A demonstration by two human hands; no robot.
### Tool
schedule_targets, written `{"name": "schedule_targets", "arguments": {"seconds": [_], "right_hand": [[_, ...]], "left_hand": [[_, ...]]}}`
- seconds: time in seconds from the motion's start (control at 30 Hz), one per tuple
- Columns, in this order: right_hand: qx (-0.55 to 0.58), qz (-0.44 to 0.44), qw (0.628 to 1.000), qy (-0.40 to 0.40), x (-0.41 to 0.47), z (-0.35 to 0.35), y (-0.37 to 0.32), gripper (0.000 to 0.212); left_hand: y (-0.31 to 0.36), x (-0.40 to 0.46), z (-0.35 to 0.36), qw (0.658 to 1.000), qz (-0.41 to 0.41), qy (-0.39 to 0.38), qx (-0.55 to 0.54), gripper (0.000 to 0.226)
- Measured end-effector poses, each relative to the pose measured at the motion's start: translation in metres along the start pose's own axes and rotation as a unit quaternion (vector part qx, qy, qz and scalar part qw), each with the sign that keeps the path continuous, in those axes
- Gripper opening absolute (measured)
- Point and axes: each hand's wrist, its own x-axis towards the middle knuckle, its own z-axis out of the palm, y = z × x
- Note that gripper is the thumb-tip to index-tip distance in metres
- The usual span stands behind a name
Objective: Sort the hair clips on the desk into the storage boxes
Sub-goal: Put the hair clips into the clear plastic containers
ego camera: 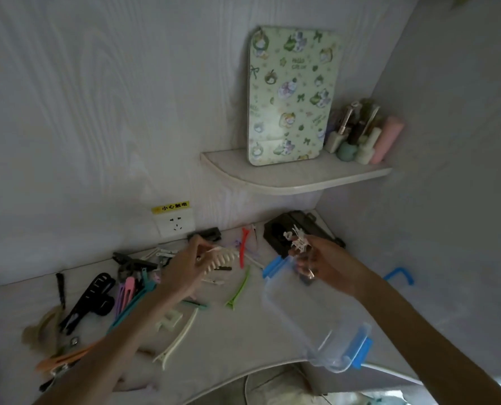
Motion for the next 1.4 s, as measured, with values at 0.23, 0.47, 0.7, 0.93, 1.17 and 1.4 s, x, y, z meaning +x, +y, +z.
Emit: {"name": "schedule_targets", "arguments": {"seconds": [0.23,0.47,0.7,0.93,1.17,1.4], "right_hand": [[0.024,-0.008,0.999,0.045,-0.032,-0.063,0.009,0.02],[-0.223,-0.002,0.972,0.069,-0.047,-0.087,0.019,0.016],[-0.545,-0.09,0.833,0.03,-0.05,-0.093,0.029,0.017],[-0.78,-0.077,0.621,-0.031,-0.03,-0.077,0.05,0.029],[-0.777,-0.057,0.622,-0.082,-0.018,-0.066,0.024,0.03],[-0.684,-0.171,0.703,-0.087,0.023,-0.019,-0.004,0.02]], "left_hand": [[0.107,-0.002,0.042,0.943,-0.069,-0.25,-0.207,0.027],[0.135,0.0,0.14,0.923,-0.075,-0.365,0.094,0.041],[0.1,-0.012,0.19,0.892,-0.05,-0.405,0.196,0.054],[0.106,-0.002,0.171,0.872,0.015,-0.422,0.249,0.028],[0.12,-0.003,0.127,0.854,0.03,-0.502,0.129,0.029],[0.083,-0.007,0.034,0.948,0.03,-0.315,-0.016,0.033]]}}
